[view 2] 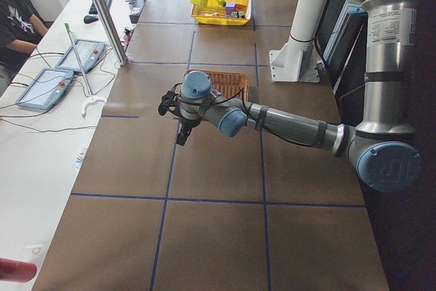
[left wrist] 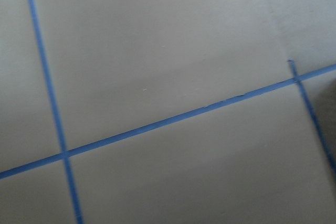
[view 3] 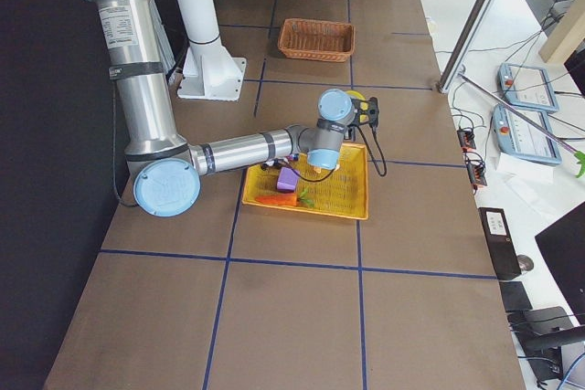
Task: Move tape to another basket
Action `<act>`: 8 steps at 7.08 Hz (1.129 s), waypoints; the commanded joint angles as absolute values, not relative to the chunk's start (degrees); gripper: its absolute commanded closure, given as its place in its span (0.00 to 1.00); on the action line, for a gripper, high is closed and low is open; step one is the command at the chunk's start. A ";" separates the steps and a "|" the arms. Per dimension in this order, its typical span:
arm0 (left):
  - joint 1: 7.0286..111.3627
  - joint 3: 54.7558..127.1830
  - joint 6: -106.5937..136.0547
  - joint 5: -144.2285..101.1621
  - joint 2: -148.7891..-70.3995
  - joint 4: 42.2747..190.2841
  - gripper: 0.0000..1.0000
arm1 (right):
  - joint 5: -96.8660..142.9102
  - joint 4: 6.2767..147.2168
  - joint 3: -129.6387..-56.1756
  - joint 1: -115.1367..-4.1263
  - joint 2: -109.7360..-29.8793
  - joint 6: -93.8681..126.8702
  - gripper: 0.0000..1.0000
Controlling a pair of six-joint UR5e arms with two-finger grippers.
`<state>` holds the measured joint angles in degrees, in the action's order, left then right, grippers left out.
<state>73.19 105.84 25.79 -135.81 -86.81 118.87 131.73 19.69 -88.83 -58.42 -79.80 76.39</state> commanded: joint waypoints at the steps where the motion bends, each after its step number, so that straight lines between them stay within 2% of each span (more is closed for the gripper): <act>1: 64.63 105.73 53.22 -135.62 -88.23 137.73 0.00 | 129.20 10.30 -88.59 -55.11 -79.89 81.11 1.00; 5: 57.93 106.08 82.38 -135.35 -95.69 155.17 0.00 | 129.20 -2.88 -88.77 -50.28 -79.89 81.74 1.00; 8: 50.74 106.35 97.67 -133.87 -101.93 162.40 0.00 | 123.10 -15.07 -89.03 -43.36 -79.80 86.99 1.00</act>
